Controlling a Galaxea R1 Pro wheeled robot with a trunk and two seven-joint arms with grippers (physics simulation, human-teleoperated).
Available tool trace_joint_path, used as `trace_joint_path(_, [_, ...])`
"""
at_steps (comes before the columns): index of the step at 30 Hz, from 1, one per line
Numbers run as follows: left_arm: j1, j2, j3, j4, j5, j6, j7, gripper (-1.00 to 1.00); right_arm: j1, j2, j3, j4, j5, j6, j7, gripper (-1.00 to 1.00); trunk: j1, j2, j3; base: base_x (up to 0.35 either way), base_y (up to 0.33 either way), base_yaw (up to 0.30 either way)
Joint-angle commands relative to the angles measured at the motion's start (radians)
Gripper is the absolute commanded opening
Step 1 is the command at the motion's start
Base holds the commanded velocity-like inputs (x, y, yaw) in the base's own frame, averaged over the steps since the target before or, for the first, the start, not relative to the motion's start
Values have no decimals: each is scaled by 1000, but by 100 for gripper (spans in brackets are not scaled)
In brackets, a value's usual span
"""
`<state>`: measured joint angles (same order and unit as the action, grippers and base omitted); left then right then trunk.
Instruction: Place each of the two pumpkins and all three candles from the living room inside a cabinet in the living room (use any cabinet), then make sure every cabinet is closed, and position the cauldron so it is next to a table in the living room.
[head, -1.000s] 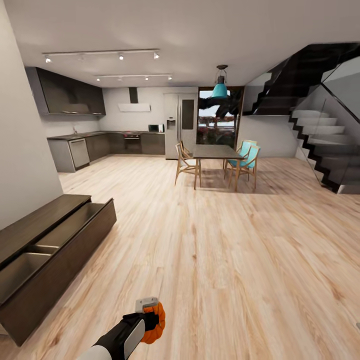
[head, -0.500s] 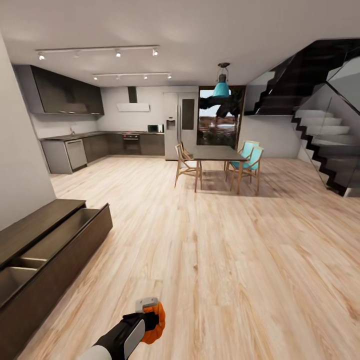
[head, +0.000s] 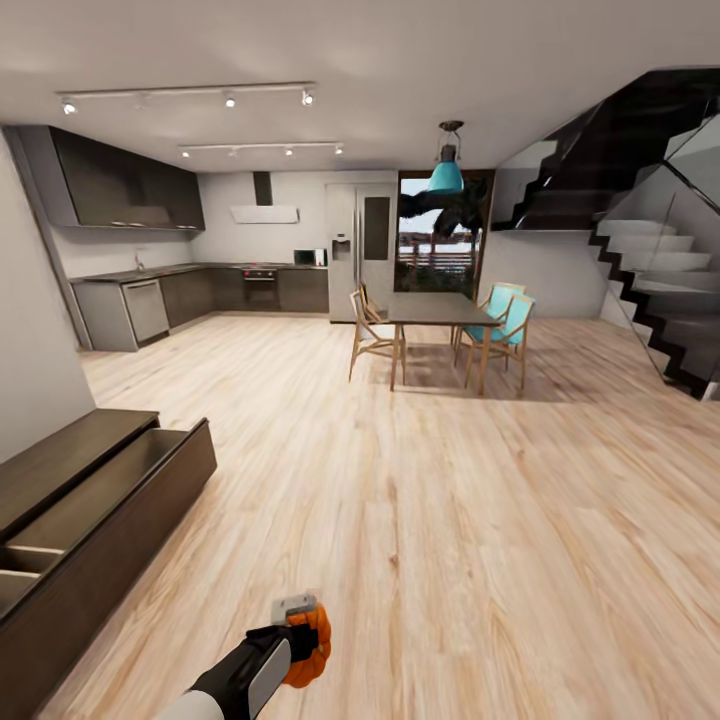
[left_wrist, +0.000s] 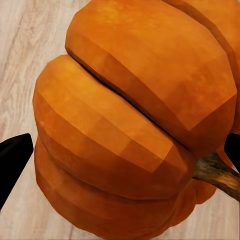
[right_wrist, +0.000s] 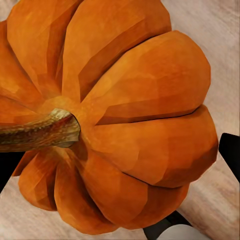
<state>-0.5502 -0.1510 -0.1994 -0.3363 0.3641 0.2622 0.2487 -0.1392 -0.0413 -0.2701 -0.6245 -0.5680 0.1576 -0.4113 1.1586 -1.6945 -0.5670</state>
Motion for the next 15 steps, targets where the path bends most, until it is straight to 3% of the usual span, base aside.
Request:
trace_joint_path(1, [-1, 1, -9, -3, 7, 5, 11, -100, 0, 0, 0, -3, -3, 5, -6, -100, 1, -1, -1, 350, 0, 0])
trace_joint_path(9, [-1, 1, -9, -2, 7, 5, 11, -100, 0, -1, -3, -3, -3, 5, -5, -100, 1, -1, -1, 350, 0, 0])
trace_joint_path(15, [-1, 1, -9, -1, 7, -3, 12, -100, 0, -1, -57, 1, -4, 6, -2, -100, 1, -1, -1, 350, 0, -36])
